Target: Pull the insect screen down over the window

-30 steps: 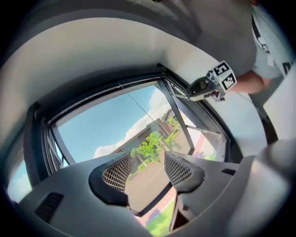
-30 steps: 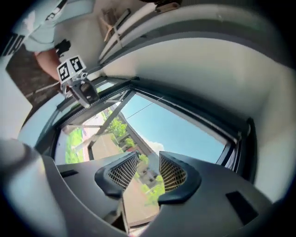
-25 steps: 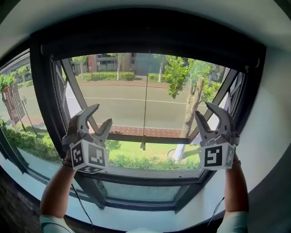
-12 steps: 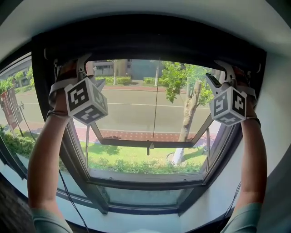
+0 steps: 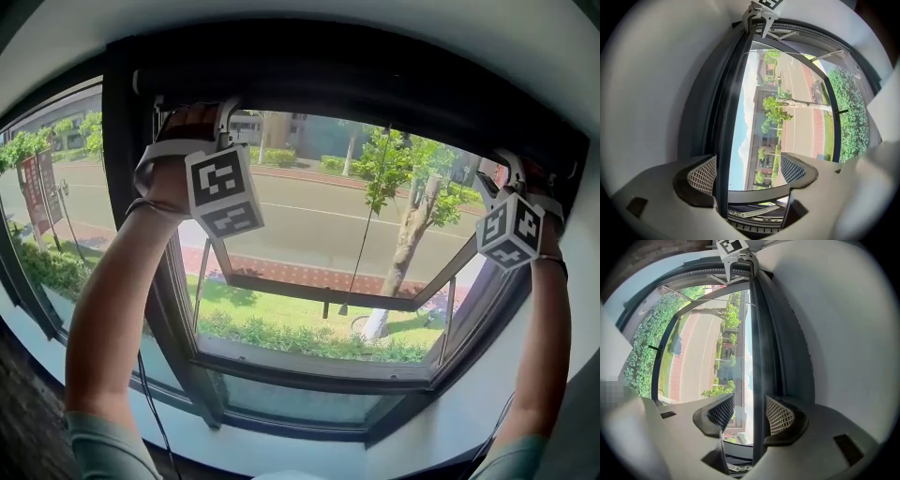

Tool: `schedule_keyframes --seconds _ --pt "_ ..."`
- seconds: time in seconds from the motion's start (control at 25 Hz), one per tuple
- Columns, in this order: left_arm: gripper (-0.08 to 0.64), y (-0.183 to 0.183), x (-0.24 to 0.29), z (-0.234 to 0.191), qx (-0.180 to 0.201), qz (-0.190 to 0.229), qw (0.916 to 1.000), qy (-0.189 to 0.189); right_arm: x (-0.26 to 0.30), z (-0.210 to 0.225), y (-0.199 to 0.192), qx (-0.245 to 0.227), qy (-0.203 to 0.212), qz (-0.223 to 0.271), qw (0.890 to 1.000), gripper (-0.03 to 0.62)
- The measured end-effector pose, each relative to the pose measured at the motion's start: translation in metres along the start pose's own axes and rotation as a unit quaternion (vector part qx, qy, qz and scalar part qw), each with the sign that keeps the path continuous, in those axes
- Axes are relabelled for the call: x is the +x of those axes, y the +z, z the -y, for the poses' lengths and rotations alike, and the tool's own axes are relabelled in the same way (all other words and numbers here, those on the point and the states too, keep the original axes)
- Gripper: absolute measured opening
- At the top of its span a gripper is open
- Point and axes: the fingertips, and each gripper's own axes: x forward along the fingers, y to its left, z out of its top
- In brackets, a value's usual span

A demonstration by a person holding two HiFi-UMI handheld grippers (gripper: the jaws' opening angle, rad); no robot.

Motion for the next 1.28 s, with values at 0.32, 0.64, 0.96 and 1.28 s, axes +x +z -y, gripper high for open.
schedule_keyframes --seconds 0.32,0.64,0.96,1.28 --pt "0.419 -0.008 0.011 0.003 0.048 -0.035 0.9981 -0.019 -0.003 -0.007 -0.003 -0.027 0.026 -0.015 0.999 0.192" --pt "0.419 -0.013 -0.004 0.037 0.065 -0.04 0.9935 -0.085 -0.01 -0.034 -0.003 -0.032 0.062 -0.021 0.997 0.19" --pt "0.419 -0.023 -0.022 0.111 0.088 -0.038 0.985 -0.144 -0.03 -0.105 0.0 -0.031 0.119 -0.009 0.992 0.19" --pt "0.417 -0.033 -0.051 0.199 0.083 -0.019 0.9747 -0.207 -0.058 -0.19 -0.001 -0.053 0.188 -0.014 0.981 0.164"
